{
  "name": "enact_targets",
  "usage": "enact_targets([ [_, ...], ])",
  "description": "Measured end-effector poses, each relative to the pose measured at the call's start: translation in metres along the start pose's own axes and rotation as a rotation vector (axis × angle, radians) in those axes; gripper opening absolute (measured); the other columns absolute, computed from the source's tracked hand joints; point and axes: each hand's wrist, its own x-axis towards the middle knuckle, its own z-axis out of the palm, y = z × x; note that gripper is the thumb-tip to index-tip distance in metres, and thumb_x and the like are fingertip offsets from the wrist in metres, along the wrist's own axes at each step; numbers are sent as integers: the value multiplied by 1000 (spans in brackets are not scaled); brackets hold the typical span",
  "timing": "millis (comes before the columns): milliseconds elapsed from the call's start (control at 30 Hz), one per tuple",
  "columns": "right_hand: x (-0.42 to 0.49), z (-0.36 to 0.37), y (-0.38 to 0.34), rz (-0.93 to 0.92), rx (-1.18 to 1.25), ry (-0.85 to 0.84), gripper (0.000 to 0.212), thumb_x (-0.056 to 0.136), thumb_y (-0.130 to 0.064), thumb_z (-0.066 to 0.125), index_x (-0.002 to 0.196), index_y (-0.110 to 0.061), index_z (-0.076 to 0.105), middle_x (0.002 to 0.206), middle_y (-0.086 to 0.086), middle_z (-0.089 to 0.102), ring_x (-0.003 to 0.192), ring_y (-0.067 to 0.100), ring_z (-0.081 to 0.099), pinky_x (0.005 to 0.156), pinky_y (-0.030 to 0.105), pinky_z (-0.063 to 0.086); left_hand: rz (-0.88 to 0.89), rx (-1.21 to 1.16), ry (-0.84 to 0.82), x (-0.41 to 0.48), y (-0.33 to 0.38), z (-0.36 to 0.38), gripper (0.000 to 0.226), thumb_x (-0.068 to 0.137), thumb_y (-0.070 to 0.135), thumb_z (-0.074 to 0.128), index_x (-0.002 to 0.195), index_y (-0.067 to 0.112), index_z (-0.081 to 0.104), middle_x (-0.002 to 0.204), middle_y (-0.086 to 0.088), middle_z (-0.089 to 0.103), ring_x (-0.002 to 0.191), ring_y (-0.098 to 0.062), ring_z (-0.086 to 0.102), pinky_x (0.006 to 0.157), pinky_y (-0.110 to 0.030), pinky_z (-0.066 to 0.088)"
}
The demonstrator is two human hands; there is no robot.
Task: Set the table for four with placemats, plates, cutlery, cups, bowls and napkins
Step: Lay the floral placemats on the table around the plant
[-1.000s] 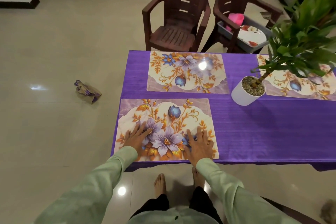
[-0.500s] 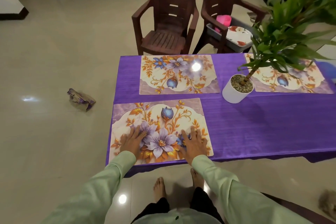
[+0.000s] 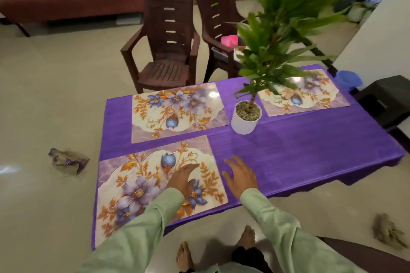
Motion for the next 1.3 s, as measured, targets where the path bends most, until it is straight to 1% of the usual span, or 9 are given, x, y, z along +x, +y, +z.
enact_targets([
  [167,18,-58,88,70,157,238,41,92,-34,62,131,-22,61,142,4,51,128,26,52,98,38,46,93,-49,-46,69,95,34,54,90,8,63,141,20,49,140,-6,55,130,-26,50,107,-24,31],
  [267,28,-96,144,125,188,293,41,92,-34,60,131,-21,60,141,5,51,128,26,51,98,37,45,151,-88,-86,111,155,55,54,88,8,65,139,18,51,137,-8,57,127,-27,54,105,-18,31],
  [367,34,-137,191,191,191,334,40,94,-32,60,132,-20,59,141,5,50,129,25,50,97,37,44,200,-147,-123,151,214,73,56,85,17,64,138,26,47,134,-8,60,124,-28,56,108,-34,40],
  [467,37,-174,234,230,191,401,37,94,-28,60,130,-18,61,137,6,53,124,27,53,95,38,46,228,-151,-133,186,270,86,54,87,4,67,138,17,52,132,-4,61,120,-22,59,103,-24,38],
  [600,42,-209,281,316,197,449,39,95,-31,60,132,-21,59,140,4,51,128,25,50,100,37,43,266,-248,-126,231,316,100,52,85,-1,68,134,15,57,124,-6,65,113,-28,61,103,-36,45],
  [767,44,-248,335,403,193,502,39,94,-31,61,132,-22,59,137,1,52,125,24,53,101,37,44,360,-314,-134,286,376,126,53,83,-11,66,129,15,58,119,-14,66,97,-27,58,96,-35,48],
  [933,40,-294,396,497,206,594,40,94,-28,61,133,-18,58,135,5,55,124,24,53,103,31,39,440,-153,-208,322,437,161,53,91,12,65,141,19,50,137,-4,56,123,-24,55,105,-35,44],
  [1133,64,-337,506,538,225,638,37,92,-27,63,129,-21,60,130,-1,57,111,21,60,94,30,44,430,-134,-276,369,519,216,54,93,13,62,144,19,47,138,-9,56,124,-27,55,104,-34,44],
  [1300,102,-384,620,523,309,649,34,91,-26,65,125,-21,62,127,-1,59,109,21,61,92,31,47,346,-97,-225,425,588,268,54,91,13,64,142,20,49,134,-7,60,119,-25,59,102,-33,46],
])
